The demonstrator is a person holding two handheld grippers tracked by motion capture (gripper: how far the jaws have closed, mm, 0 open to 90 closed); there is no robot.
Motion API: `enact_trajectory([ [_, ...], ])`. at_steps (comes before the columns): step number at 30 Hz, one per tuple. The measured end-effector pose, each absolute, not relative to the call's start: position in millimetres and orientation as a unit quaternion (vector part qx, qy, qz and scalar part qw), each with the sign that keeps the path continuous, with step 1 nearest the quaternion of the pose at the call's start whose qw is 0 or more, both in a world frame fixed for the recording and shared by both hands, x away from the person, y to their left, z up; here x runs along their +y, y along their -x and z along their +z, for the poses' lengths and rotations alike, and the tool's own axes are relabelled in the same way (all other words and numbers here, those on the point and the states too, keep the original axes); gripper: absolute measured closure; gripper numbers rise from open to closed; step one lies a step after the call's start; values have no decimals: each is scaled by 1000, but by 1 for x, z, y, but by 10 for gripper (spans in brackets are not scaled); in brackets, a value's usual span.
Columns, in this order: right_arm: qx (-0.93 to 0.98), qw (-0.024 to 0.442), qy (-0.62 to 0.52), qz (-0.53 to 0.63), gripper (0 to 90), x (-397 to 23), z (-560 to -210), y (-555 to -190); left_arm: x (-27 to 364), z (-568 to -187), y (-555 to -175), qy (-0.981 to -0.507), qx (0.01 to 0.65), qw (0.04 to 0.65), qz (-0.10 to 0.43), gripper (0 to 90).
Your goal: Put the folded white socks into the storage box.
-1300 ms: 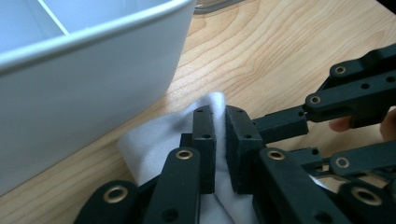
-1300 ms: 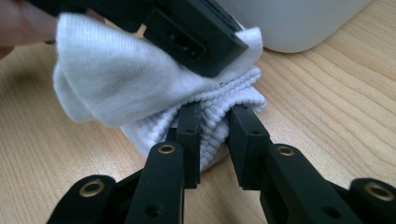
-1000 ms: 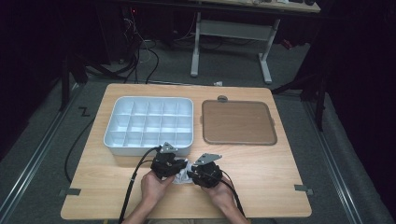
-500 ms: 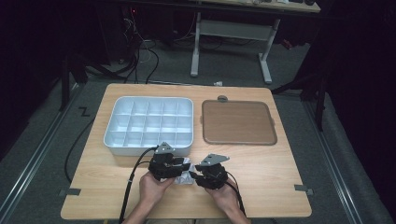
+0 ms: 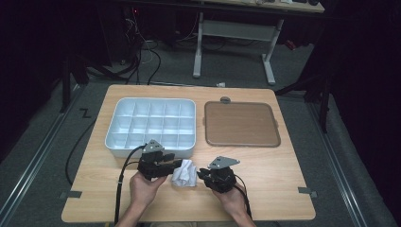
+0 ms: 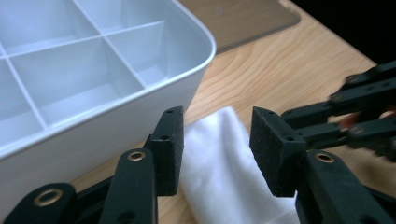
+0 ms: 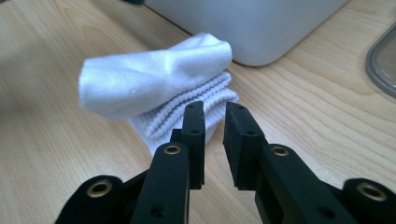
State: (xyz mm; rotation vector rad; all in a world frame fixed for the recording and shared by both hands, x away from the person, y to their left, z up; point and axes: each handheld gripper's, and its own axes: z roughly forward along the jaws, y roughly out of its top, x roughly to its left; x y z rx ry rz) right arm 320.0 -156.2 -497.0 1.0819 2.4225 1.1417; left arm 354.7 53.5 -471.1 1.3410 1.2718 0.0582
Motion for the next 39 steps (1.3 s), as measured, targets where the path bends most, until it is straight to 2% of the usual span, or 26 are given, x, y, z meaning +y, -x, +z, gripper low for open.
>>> enact_trajectory([
  [9,829,128,-349,418,792,-146,-478,-313,50,-503,-363,-593,574,563,32,555],
  [18,836,129,-326,423,752,-119,-467,-316,42,-515,-363,-596,584,550,32,536],
  [27,858,136,-324,375,723,-100,-486,-325,41,-519,-359,-598,589,543,41,529],
  [33,865,151,-330,347,718,-112,-498,-324,40,-520,-354,-606,582,540,41,548],
  [39,856,135,-345,361,715,-127,-507,-325,37,-522,-351,-614,571,544,41,578],
])
